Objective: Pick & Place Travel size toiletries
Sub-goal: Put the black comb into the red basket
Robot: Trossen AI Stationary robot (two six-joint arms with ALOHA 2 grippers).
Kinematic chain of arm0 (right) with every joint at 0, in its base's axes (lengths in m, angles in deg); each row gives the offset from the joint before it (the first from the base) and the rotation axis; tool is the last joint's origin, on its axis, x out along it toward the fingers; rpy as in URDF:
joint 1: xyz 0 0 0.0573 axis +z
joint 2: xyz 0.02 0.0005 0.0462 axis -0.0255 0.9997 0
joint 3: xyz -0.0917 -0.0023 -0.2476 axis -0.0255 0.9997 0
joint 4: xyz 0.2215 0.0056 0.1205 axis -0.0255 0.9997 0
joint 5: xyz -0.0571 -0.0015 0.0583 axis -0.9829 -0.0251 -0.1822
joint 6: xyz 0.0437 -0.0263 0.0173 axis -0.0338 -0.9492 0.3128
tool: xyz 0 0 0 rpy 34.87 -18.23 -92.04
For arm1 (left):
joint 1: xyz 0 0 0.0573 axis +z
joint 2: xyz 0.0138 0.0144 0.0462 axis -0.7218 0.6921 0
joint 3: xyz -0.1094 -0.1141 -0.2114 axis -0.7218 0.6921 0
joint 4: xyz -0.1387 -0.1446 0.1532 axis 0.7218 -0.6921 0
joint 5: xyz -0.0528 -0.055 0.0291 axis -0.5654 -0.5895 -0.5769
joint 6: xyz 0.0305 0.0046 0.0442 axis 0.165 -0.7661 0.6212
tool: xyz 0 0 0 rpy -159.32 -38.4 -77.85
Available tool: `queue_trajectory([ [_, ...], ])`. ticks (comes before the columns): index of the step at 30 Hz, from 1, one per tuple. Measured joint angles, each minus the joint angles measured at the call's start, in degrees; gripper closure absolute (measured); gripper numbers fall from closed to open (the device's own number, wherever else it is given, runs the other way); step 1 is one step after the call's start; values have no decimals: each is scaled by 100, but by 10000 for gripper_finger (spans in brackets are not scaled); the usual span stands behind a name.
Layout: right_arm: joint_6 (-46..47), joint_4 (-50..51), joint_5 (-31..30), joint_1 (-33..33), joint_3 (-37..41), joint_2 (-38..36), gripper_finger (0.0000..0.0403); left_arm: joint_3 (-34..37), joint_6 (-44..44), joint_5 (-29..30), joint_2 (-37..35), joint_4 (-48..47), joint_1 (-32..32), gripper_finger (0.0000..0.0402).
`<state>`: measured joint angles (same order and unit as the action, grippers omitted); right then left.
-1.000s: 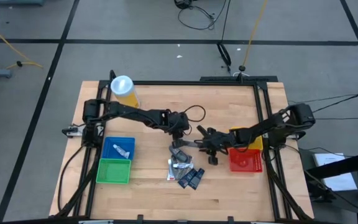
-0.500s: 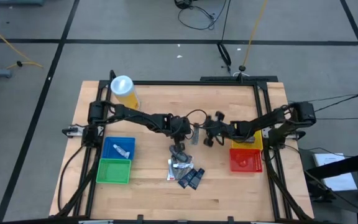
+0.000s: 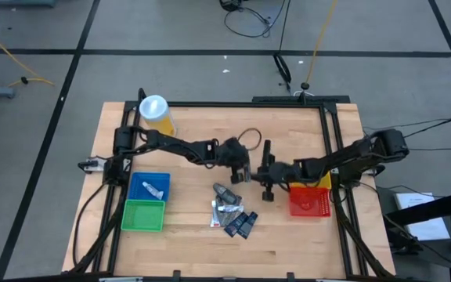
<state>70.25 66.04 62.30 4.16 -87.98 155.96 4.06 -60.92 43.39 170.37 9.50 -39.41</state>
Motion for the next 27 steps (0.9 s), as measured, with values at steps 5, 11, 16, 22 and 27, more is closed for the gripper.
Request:
queue_trajectory([
  [5, 137, -958, -424, 234, 18, 691, 397, -2, 217, -153, -7, 409, 353, 399],
  [11, 402, -1307, -585, 77, 9, 1309, 397, 84, 257, -435, -9, 299, 647, 385],
  [16, 428, -1114, -598, 34, 2, 1302, 397, 133, 226, -607, 233, 639, 733, 398],
  [22, 264, -900, 98, 43, -3, 1196, 397, 101, 223, -948, 673, 1377, 641, 391],
  [27, 88, -577, 321, 51, -9, 1181, 397, 94, 455, -955, 635, 633, 604, 400],
])
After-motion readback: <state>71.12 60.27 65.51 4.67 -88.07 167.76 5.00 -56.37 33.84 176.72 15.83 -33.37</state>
